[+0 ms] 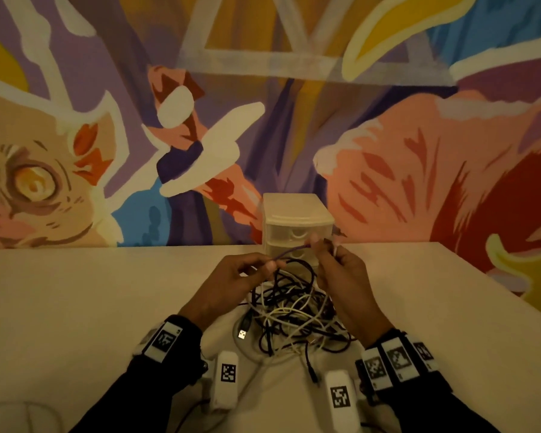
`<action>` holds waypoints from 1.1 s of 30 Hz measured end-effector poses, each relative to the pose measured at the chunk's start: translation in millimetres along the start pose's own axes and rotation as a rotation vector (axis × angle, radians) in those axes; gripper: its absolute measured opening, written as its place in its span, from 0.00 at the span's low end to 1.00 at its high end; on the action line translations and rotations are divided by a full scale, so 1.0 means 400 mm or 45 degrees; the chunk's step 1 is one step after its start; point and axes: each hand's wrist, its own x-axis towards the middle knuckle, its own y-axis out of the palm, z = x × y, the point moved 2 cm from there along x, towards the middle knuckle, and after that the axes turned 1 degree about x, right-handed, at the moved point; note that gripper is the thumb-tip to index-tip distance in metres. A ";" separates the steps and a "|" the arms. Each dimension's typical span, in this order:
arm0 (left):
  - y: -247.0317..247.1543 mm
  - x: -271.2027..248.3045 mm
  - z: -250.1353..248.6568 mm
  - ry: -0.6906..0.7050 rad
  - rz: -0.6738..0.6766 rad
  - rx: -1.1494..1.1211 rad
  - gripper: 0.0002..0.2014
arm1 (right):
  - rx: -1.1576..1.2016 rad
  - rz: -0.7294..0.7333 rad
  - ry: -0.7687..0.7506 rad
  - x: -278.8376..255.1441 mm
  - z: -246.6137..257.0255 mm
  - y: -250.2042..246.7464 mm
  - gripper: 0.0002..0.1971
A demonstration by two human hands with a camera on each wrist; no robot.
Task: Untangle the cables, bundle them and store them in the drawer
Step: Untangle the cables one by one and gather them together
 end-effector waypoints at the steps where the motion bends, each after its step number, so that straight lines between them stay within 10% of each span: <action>1: 0.004 0.001 0.002 0.005 0.040 0.029 0.10 | -0.027 0.024 -0.004 0.000 -0.007 0.006 0.17; 12: 0.013 0.001 -0.010 -0.149 0.225 -0.046 0.09 | 0.904 -0.090 -0.060 0.059 0.089 -0.058 0.19; 19: 0.011 0.004 -0.017 -0.089 0.127 0.115 0.07 | 0.978 -0.003 -0.061 0.053 0.138 -0.094 0.15; 27: -0.009 0.017 -0.056 0.090 -0.219 0.054 0.06 | -0.615 0.294 0.017 -0.011 0.095 -0.013 0.14; 33: -0.016 0.032 -0.044 0.100 -0.324 0.001 0.12 | -0.590 0.398 -0.087 -0.022 0.078 0.032 0.07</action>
